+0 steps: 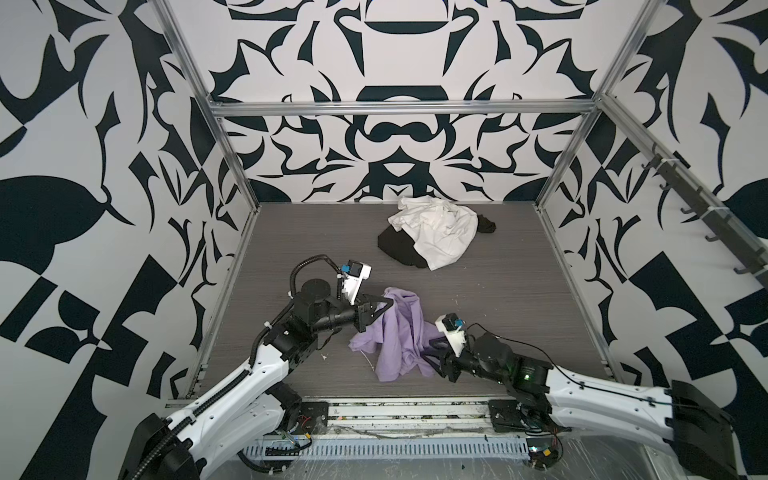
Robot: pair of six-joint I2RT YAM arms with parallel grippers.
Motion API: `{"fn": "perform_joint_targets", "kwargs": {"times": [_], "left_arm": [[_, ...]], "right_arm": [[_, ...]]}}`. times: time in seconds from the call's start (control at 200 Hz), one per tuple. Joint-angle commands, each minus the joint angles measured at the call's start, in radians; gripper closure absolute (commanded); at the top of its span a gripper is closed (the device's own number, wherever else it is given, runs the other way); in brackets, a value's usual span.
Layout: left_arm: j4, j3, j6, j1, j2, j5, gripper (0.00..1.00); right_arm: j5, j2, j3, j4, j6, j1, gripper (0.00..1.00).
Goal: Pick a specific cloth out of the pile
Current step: 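Carry the purple shirt toward the robot with both grippers, away from the pile, then lower the purple shirt onto the table nearer the robot and open both grippers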
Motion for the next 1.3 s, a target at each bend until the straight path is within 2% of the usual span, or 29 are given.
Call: {"fn": "perform_joint_targets", "kwargs": {"times": [0.0,0.07,0.145,0.33,0.5,0.6,0.8,0.97,1.295], "left_arm": [[0.006,0.052,0.020,-0.005,0.022,0.027,1.00],[0.005,0.073,0.022,-0.007,0.043,0.042,1.00],[0.004,0.094,0.023,-0.017,0.066,0.052,1.00],[-0.022,0.144,0.046,-0.068,0.117,0.057,1.00],[-0.116,0.180,0.129,-0.155,0.158,0.019,1.00],[-0.123,0.176,0.151,-0.199,0.188,-0.002,1.00],[-0.114,0.207,0.181,-0.306,0.274,-0.037,1.00],[-0.106,0.231,0.199,-0.370,0.375,-0.057,1.00],[-0.096,0.326,0.244,-0.421,0.623,-0.037,1.00]], "right_arm": [[0.137,-0.100,0.029,-0.197,0.070,0.003,0.52],[0.186,-0.105,0.032,-0.173,0.073,-0.003,0.54],[0.181,-0.040,0.035,-0.114,0.073,-0.023,0.56],[-0.011,0.205,0.044,0.075,0.078,-0.148,0.60],[-0.071,0.308,0.043,0.181,0.074,-0.188,0.61],[-0.074,0.272,0.039,0.130,0.074,-0.218,0.62],[0.019,0.049,0.023,-0.074,0.095,-0.285,0.66],[0.072,-0.096,0.021,-0.220,0.165,-0.343,0.69],[0.085,-0.165,0.066,-0.353,0.154,-0.381,0.71]]}}
